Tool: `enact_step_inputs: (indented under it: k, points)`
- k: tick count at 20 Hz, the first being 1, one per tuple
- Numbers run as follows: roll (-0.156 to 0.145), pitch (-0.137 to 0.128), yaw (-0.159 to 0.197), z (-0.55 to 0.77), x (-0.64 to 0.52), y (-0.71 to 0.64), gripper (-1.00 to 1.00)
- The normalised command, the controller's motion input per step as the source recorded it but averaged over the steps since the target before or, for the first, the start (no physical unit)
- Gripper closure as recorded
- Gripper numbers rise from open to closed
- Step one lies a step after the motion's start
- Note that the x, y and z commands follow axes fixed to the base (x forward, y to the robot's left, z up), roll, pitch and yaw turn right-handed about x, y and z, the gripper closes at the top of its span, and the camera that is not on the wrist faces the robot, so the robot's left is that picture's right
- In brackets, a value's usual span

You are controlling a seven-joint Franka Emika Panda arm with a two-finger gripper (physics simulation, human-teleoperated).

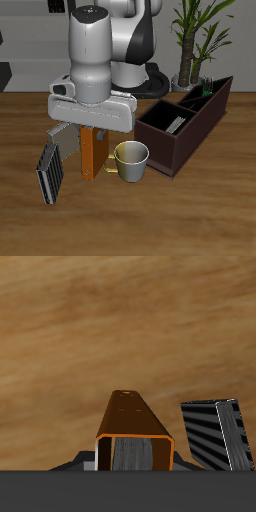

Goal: Place the green book into the left desk caddy's left compartment and place the black book into the left desk caddy's right compartment and place the orange book into the left desk caddy's right compartment

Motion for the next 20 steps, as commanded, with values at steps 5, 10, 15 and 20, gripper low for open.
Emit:
enact_step_inputs:
  k: [5, 10, 15, 20]
  points:
    - [-0.02, -0.036, -0.016, 0.48, -0.3, 0.12, 1.0]
    - [-0.052, -0.021, -0.008, 0.46, -0.34, 0.12, 1.0]
    - [-0.069, 0.028, -0.052, 0.3, -0.37, 0.28, 1.0]
    - [0.0, -0.019, -0.024, 0.31, -0.38, 0.42, 1.0]
